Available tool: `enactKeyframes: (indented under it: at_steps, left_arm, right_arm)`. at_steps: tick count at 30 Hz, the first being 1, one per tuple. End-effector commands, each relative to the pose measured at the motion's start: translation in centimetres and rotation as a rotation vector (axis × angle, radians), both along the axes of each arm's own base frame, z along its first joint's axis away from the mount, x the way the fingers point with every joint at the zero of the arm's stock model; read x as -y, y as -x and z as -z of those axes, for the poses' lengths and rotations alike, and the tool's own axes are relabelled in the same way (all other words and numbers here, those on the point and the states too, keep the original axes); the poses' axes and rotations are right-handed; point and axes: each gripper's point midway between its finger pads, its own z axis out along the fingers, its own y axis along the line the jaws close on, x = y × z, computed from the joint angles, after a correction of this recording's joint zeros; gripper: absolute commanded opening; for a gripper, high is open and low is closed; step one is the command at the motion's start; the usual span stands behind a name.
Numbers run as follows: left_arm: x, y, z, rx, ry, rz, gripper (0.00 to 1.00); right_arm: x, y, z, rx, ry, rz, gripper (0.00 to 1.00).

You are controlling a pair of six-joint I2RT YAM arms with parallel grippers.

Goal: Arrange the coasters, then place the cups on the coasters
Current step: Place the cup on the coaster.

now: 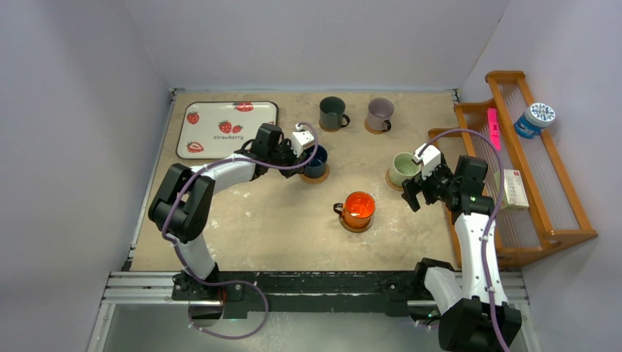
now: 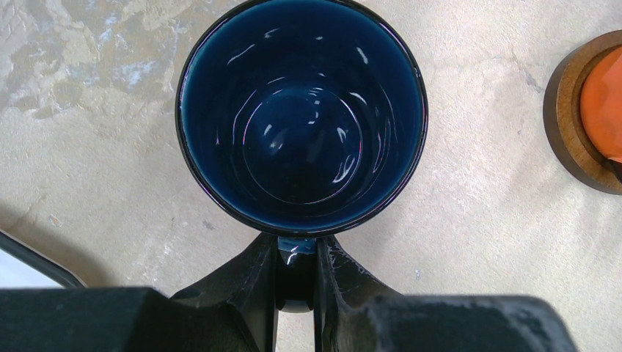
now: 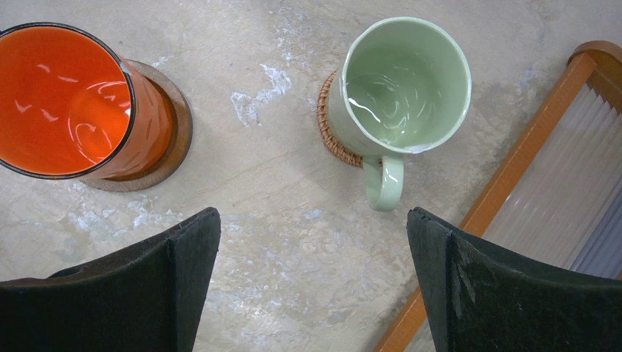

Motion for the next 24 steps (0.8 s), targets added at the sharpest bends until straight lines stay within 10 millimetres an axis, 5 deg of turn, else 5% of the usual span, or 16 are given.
enactKeyframes:
  at_steps: [1, 18, 19, 20, 24]
  left_arm:
    - [0.70, -0.63, -2.68, 0.063, 0.033, 0.030, 0.00]
    - [0.44, 0.08, -2.51, 0.041, 0.017, 0.043, 0.00]
    - [0.45, 0.14, -2.42, 0.038, 0.016, 0.046, 0.39]
    - [0.45, 0.13, -2.44, 0.039, 0.017, 0.046, 0.63]
    - [0.45, 0.11, -2.47, 0.040, 0.017, 0.046, 0.80]
  right_arm:
    - [-0.13, 0.04, 0.02, 0.008, -0.001, -0.013, 0.99]
    - [-0.14, 0.09, -0.11, 0.013, 0.000, -0.013, 0.99]
    - [-0.14, 0.08, -0.09, 0.013, 0.001, -0.013, 0.99]
    - [-0.16, 0.08, -0.07, 0.012, 0.000, -0.014, 0.99]
    - [-0.17, 0.09, -0.10, 0.013, 0.000, -0.014, 0.99]
